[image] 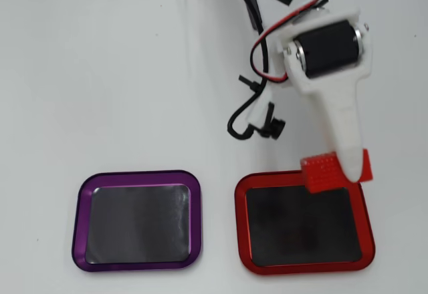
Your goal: Grasp a red block and put it in the left red dish.
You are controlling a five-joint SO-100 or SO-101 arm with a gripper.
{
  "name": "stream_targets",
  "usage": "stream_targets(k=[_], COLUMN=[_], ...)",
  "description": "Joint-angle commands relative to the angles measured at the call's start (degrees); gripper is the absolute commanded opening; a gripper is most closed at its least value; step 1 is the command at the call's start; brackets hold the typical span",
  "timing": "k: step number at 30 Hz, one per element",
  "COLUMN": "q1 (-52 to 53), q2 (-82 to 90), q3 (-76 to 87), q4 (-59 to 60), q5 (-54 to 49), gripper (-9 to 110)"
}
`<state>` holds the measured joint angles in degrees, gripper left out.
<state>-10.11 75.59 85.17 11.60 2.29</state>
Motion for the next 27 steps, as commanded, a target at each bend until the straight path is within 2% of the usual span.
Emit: stream_targets(k=[1, 13, 17, 23, 27], q1=[0.09, 0.00, 0.00, 0.00, 0.09], q2=[-3.43, -8.96, -8.96, -8.96, -8.96], q3=[-7.91, -12.30, -12.48, -14.33, -18.37], q4=[2.81, 6.68, 11.51, 19.34, 23.12], q5=[-0.18, -0.18, -0.18, -0.18, -0.18], gripper=[0, 0, 1, 14, 16])
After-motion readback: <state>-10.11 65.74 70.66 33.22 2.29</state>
